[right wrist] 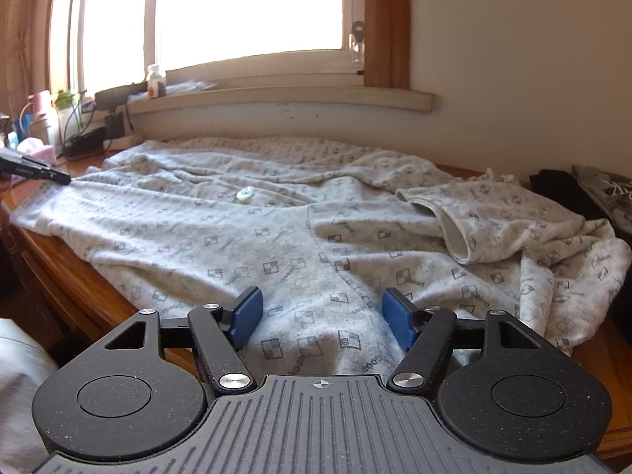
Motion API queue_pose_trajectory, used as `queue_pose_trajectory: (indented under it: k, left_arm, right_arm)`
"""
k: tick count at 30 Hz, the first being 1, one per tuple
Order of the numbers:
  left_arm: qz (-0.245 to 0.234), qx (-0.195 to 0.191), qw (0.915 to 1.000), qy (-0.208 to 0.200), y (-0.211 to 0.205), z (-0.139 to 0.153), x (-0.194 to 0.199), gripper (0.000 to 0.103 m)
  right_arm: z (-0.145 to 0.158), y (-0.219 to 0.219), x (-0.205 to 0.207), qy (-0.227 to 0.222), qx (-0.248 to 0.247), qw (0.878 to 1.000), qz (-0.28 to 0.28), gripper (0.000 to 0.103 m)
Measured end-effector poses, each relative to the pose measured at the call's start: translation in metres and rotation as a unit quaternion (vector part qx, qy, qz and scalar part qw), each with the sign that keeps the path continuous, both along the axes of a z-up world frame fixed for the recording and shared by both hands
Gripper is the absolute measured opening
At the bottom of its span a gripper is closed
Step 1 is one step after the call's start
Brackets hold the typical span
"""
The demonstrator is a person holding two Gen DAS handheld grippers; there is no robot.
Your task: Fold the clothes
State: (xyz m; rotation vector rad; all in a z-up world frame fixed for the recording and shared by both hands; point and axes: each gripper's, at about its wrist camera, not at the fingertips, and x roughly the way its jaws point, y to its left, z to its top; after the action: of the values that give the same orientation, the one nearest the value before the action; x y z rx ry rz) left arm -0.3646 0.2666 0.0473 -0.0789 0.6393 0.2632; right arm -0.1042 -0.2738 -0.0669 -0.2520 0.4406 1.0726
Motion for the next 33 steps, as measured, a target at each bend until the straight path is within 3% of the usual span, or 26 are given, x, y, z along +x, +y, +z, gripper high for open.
queue_pose_trajectory:
  k: [1,3,5,7,12,13,14,16,17,19,21,25,27,30,33]
  left_arm:
    - [0.003,-0.004,1.0000,-0.005,0.001,0.001,0.001,0.014]
    - [0.011,-0.012,0.9998,-0.015,0.004,0.004,0.004,0.034]
    - [0.017,-0.025,0.9992,-0.028,0.012,0.007,0.009,0.044]
    - [0.015,-0.051,0.9983,-0.025,0.022,0.006,0.020,0.044]
    - [0.021,-0.054,0.9983,-0.011,0.029,-0.003,0.035,0.040]
    - [0.022,-0.054,0.9983,-0.008,0.031,-0.005,0.038,0.034]
    - [0.023,-0.055,0.9982,-0.005,0.032,-0.006,0.041,0.010]
    - [0.013,-0.048,0.9986,-0.017,0.029,-0.003,0.036,0.005]
    - [0.014,-0.031,0.9993,-0.014,0.025,0.000,0.034,0.005]
    - [0.031,-0.031,0.9980,-0.045,0.030,0.013,0.017,0.005]
    - [0.039,-0.027,0.9979,-0.045,0.034,0.019,0.008,0.005]
    - [0.041,-0.004,0.9991,0.014,0.026,0.004,0.025,0.007]
    - [0.044,-0.001,0.9988,0.024,0.025,-0.002,0.031,0.017]
    - [0.062,-0.012,0.9980,-0.001,0.033,0.006,0.033,0.037]
    - [0.052,-0.047,0.9974,-0.016,0.043,0.012,0.044,0.038]
  right_arm:
    - [0.000,-0.001,0.001,0.001,0.002,1.000,0.001,0.067]
    - [-0.001,-0.003,0.004,0.003,0.006,1.000,0.002,0.068]
    - [-0.002,-0.004,0.005,0.003,0.007,1.000,0.002,0.068]
    - [-0.002,-0.004,0.005,0.002,0.008,1.000,0.003,0.068]
    - [-0.004,-0.006,0.005,-0.001,0.016,1.000,0.004,0.068]
    - [-0.004,-0.007,0.005,-0.001,0.017,1.000,0.005,0.068]
    - [-0.005,-0.007,0.006,-0.002,0.018,1.000,0.005,0.068]
    - [-0.005,-0.007,0.006,-0.003,0.019,1.000,0.006,0.068]
    - [-0.006,-0.008,0.005,-0.004,0.020,1.000,0.006,0.068]
    - [-0.006,-0.007,0.004,-0.005,0.020,1.000,0.008,0.068]
    - [-0.006,-0.006,0.003,-0.004,0.021,1.000,0.017,0.069]
    - [-0.005,-0.004,0.002,-0.006,0.018,1.000,0.023,0.069]
    - [-0.005,-0.005,0.004,-0.003,0.020,1.000,0.023,0.069]
    - [-0.005,-0.006,0.006,-0.005,0.018,1.000,0.024,0.069]
    - [-0.005,-0.005,0.005,-0.008,0.015,1.000,0.026,0.070]
